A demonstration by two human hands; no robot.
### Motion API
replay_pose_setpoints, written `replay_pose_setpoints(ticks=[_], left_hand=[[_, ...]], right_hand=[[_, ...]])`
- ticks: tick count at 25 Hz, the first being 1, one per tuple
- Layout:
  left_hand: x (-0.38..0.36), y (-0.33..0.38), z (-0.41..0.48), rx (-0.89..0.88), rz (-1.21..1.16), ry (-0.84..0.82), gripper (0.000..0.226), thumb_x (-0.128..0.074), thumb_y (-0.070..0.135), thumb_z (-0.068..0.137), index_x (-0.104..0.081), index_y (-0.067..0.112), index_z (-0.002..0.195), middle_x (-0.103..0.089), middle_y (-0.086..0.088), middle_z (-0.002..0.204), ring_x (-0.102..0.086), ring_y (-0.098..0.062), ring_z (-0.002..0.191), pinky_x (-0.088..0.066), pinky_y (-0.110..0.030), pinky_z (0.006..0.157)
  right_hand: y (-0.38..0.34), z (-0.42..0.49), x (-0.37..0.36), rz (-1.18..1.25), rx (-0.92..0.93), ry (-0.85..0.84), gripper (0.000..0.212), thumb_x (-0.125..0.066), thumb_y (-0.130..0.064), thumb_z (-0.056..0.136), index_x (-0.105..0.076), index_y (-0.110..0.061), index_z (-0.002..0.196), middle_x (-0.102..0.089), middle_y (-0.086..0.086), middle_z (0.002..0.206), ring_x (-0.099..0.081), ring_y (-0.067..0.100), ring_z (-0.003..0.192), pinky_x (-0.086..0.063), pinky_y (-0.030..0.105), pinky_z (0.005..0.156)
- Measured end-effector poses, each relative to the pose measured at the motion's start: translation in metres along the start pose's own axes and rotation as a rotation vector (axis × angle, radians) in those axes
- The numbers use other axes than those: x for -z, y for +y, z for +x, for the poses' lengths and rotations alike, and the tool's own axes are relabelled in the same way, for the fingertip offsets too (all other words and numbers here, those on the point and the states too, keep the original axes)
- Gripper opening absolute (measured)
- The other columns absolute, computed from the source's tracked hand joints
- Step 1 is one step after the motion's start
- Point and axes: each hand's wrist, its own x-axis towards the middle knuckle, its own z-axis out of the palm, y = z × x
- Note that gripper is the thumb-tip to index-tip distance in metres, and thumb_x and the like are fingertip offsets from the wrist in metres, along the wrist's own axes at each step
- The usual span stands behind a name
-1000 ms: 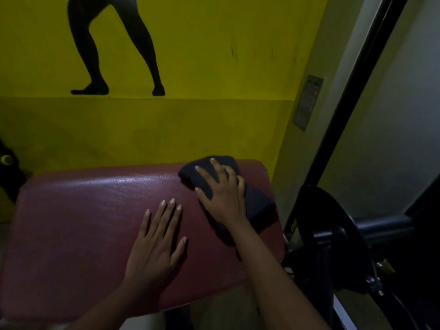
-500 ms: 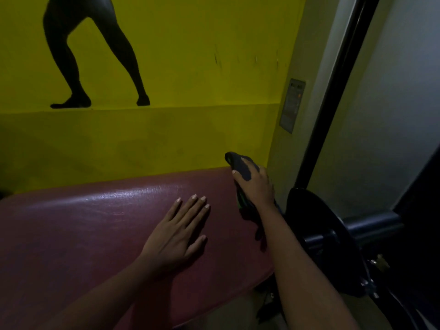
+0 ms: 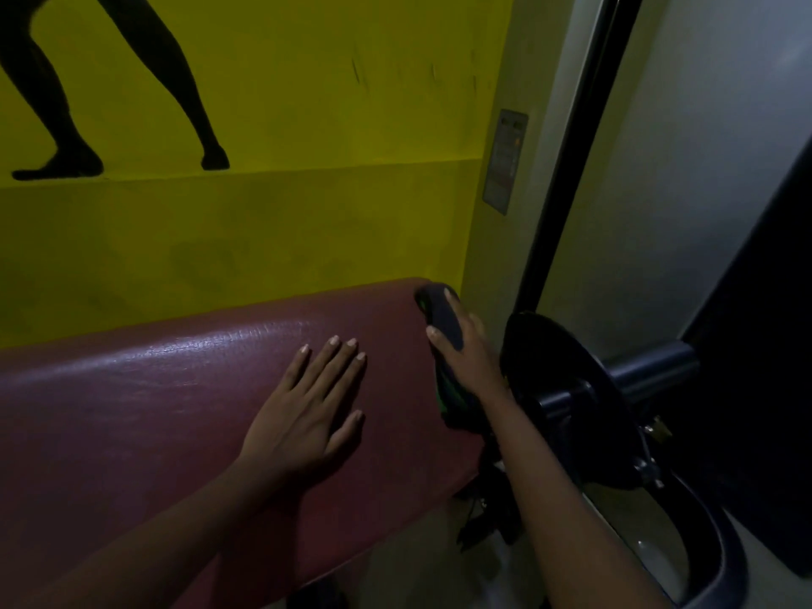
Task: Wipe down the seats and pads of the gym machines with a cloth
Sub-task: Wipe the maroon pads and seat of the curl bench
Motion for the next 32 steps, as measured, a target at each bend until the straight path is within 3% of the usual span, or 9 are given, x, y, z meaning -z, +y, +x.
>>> replay_pose_setpoints(ticks=[3,6,9,13,17,20,24,29,32], left_hand=[[0.000,0.001,0.000,0.001,-0.006,-0.015,0.065,-0.027,0.048,0.094,-0.025,0.012,0.148,-0.023,-0.007,0.155,-0.013,-0.021,0.146,-0.011,-0.044,0.116],[-0.001,-0.001,-0.001,0.005,-0.006,-0.011,0.066,-0.025,0.050,0.094,-0.024,0.012,0.148,-0.021,-0.007,0.156,-0.012,-0.021,0.146,-0.009,-0.044,0.117],[-0.003,-0.002,0.001,-0.016,-0.038,-0.006,0.067,-0.025,0.051,0.094,-0.025,0.010,0.147,-0.024,-0.009,0.155,-0.015,-0.023,0.145,-0.008,-0.044,0.116],[0.000,-0.012,-0.008,-0.112,-0.079,-0.019,0.066,-0.026,0.049,0.092,-0.037,0.007,0.142,-0.037,-0.012,0.149,-0.029,-0.028,0.140,-0.012,-0.043,0.113],[0.000,-0.032,-0.038,-0.282,-0.074,-0.028,0.063,-0.028,0.047,0.091,-0.042,0.009,0.140,-0.042,-0.010,0.147,-0.035,-0.028,0.138,-0.013,-0.042,0.112],[0.003,-0.048,-0.058,-0.336,-0.091,-0.018,0.061,-0.031,0.046,0.090,-0.046,0.010,0.137,-0.046,-0.010,0.143,-0.040,-0.028,0.135,-0.015,-0.042,0.111],[0.011,-0.076,-0.090,-0.380,-0.100,-0.027,0.060,-0.032,0.044,0.089,-0.048,0.010,0.135,-0.048,-0.010,0.142,-0.043,-0.029,0.133,-0.018,-0.042,0.110],[0.027,-0.121,-0.150,-0.421,-0.087,-0.036,0.058,-0.033,0.042,0.089,-0.048,0.010,0.135,-0.049,-0.011,0.141,-0.043,-0.029,0.132,-0.008,-0.040,0.113],[0.035,-0.151,-0.191,-0.386,-0.079,-0.073,0.057,-0.024,0.043,0.095,-0.044,0.010,0.137,-0.046,-0.011,0.143,-0.027,-0.025,0.141,-0.007,-0.042,0.114]], right_hand=[[-0.002,0.019,0.000,0.034,0.021,0.024,0.059,-0.047,-0.048,0.092,-0.020,-0.044,0.144,-0.028,0.001,0.149,-0.035,0.025,0.133,-0.036,0.033,0.094],[0.020,-0.030,-0.002,0.047,0.010,0.080,0.057,-0.050,-0.048,0.090,-0.022,-0.050,0.139,-0.028,0.000,0.151,-0.035,0.024,0.134,-0.038,0.038,0.100],[0.030,-0.072,-0.011,0.021,-0.102,0.193,0.060,-0.050,-0.050,0.088,-0.024,-0.043,0.142,-0.032,0.004,0.149,-0.037,0.028,0.133,-0.040,0.045,0.101],[0.008,-0.109,-0.038,-0.015,-0.366,0.430,0.061,-0.050,-0.047,0.091,-0.025,-0.033,0.145,-0.028,0.012,0.148,-0.037,0.034,0.130,-0.036,0.041,0.100],[-0.029,-0.141,-0.076,0.225,-0.626,0.614,0.067,-0.046,-0.047,0.092,-0.011,-0.033,0.148,-0.011,0.016,0.152,-0.032,0.039,0.131,-0.035,0.043,0.099],[-0.058,-0.161,-0.109,0.324,-0.699,0.632,0.070,-0.043,-0.046,0.094,0.000,-0.033,0.148,-0.005,0.020,0.153,-0.031,0.040,0.132,-0.037,0.043,0.098],[-0.099,-0.193,-0.160,0.404,-0.703,0.657,0.069,-0.042,-0.043,0.095,0.001,-0.033,0.148,0.000,0.021,0.154,-0.029,0.040,0.134,-0.037,0.040,0.097],[-0.148,-0.231,-0.244,0.446,-0.712,0.646,0.073,-0.043,-0.043,0.094,0.005,-0.031,0.148,0.004,0.024,0.153,-0.017,0.038,0.140,-0.030,0.045,0.107],[-0.177,-0.247,-0.283,0.451,-0.737,0.568,0.076,-0.043,-0.042,0.094,0.010,-0.030,0.147,0.006,0.025,0.153,-0.006,0.038,0.143,-0.028,0.044,0.110]])
